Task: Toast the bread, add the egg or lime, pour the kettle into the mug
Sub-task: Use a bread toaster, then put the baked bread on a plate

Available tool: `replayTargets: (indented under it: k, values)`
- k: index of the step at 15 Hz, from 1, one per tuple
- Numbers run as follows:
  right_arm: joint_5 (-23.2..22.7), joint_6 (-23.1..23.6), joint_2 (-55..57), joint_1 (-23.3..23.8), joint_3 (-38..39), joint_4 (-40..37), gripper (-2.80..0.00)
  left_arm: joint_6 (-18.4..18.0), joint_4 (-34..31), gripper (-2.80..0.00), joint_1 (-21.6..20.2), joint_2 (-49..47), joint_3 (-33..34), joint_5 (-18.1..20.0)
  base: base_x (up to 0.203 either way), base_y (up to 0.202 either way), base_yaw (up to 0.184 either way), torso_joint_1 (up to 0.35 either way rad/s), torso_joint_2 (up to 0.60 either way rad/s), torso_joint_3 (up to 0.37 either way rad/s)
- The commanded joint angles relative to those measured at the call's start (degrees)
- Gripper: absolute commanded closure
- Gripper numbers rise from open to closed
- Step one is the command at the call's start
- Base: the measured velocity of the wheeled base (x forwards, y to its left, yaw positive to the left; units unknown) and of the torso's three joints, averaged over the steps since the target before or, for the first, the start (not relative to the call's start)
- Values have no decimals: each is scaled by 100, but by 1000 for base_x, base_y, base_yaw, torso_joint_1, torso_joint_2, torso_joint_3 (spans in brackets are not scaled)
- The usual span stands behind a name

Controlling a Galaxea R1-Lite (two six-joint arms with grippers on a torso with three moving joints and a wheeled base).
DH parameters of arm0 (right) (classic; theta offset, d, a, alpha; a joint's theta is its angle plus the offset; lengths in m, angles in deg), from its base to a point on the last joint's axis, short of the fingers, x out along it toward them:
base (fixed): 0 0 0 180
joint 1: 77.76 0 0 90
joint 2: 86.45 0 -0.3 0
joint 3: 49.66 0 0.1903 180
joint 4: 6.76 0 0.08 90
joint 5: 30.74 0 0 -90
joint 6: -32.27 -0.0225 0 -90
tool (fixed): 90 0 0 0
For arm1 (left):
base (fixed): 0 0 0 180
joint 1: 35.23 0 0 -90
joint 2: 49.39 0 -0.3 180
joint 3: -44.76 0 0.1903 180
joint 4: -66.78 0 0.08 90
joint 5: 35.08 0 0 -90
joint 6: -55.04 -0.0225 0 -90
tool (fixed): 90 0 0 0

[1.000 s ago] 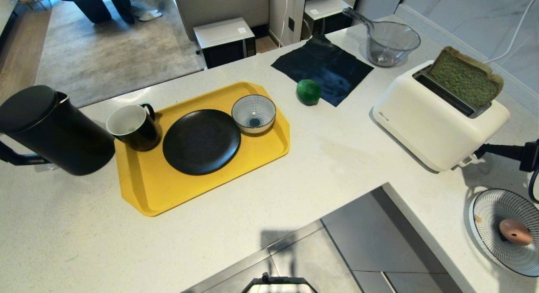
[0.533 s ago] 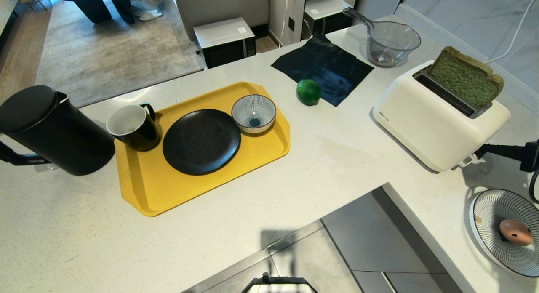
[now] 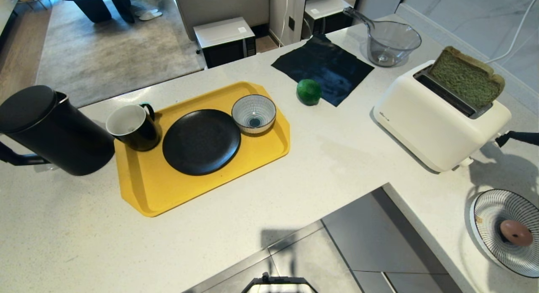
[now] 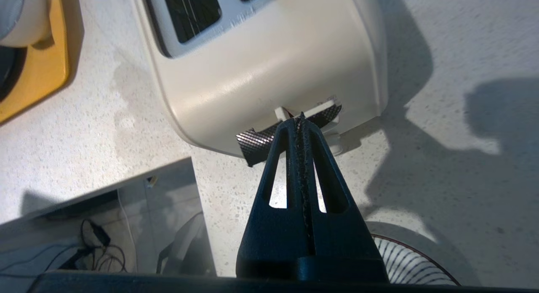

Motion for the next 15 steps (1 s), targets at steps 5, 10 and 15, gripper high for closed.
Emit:
replayTargets:
  k: [5,10,15]
  values:
    - [36,-490,-1116,428,-135,-76,0,-1,4,0,-1,13,97,2,0,0,0,0,0,0]
    - [207,-267,-1116,299,-560,-402,0,-1,4,0,-1,13,97,2,0,0,0,0,0,0]
    - [431,466,-992,221,-577,-762,-280,-1,4,0,-1,13,97,2,0,0,0,0,0,0]
